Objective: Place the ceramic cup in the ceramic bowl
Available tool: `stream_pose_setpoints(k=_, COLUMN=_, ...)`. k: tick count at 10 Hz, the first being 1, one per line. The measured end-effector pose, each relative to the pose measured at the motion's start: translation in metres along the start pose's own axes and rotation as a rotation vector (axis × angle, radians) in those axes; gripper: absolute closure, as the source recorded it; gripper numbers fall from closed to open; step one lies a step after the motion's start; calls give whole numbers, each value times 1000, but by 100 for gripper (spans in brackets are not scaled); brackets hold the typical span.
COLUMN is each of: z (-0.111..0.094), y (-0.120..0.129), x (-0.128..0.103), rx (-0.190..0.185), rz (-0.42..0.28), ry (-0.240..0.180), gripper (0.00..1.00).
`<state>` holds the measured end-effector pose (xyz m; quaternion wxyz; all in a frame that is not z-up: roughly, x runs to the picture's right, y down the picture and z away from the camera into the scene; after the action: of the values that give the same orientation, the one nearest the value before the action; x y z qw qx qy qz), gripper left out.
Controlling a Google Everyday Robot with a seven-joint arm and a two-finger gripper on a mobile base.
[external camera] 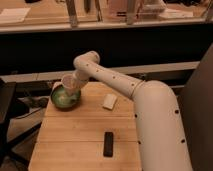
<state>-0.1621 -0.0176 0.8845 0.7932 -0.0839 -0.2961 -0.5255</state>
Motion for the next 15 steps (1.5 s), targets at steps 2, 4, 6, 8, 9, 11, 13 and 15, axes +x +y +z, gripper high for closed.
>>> stream_pose_setpoints(k=2, z=1, y=1, x=0, rx=-3, rz=4, ry=-3, gripper=100)
stream_pose_setpoints(k=4, z=1, y=3, x=1, rx=-7, rz=6, ry=-6, gripper=100)
stream_pose_setpoints(k=6, z=2, y=4, x=1, rx=-10, rz=9, ry=-9, gripper=100)
stream_pose_setpoints(k=8, z=2, y=5, x=1, rx=-13, rz=9, ry=-12, gripper=100)
stream_pose_setpoints(k=9, z=3, y=6, x=1, rx=-17, rz=9, ry=-14, gripper=100)
stream_pose_setpoints(k=11, z=3, y=6, x=1, rx=-19, rz=9, ry=-17, gripper=100)
stream_pose_setpoints(k=13, z=3, y=7, x=0, rx=-24, rz=8, ry=-22, gripper=100)
stream_pose_setpoints(k=15, z=3, y=7, x=0, rx=-29, rz=6, ry=-26, gripper=100)
